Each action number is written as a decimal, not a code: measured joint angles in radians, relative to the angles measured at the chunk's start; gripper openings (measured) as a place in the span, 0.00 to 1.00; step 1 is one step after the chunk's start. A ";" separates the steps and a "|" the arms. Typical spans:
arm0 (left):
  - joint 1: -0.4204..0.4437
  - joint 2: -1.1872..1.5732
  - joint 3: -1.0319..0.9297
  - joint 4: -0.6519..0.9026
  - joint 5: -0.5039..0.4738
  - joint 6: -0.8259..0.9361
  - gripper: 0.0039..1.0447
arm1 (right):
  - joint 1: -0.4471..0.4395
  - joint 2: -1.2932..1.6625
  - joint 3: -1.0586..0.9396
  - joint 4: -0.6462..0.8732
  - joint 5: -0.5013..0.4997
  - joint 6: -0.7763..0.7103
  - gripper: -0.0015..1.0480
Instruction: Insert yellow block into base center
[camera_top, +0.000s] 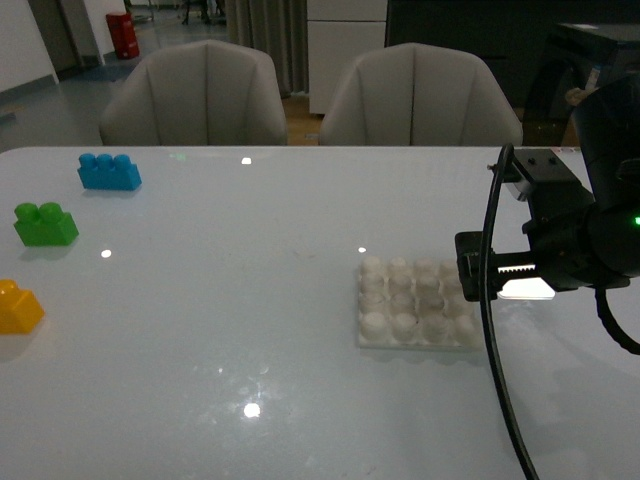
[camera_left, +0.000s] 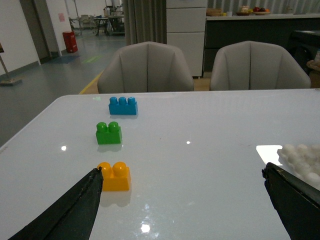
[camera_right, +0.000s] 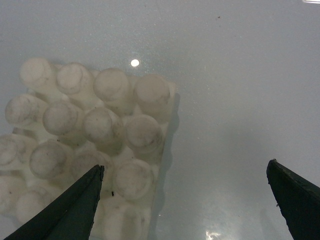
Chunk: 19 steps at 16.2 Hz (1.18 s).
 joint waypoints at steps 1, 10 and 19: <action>0.000 0.000 0.000 0.000 0.000 0.000 0.94 | 0.002 0.021 0.029 -0.014 -0.016 0.019 0.94; 0.000 0.000 0.000 0.000 0.000 0.000 0.94 | 0.041 0.137 0.141 -0.082 -0.049 0.111 0.94; 0.000 0.000 0.000 0.000 0.000 0.000 0.94 | 0.067 0.180 0.146 -0.053 -0.058 0.132 0.94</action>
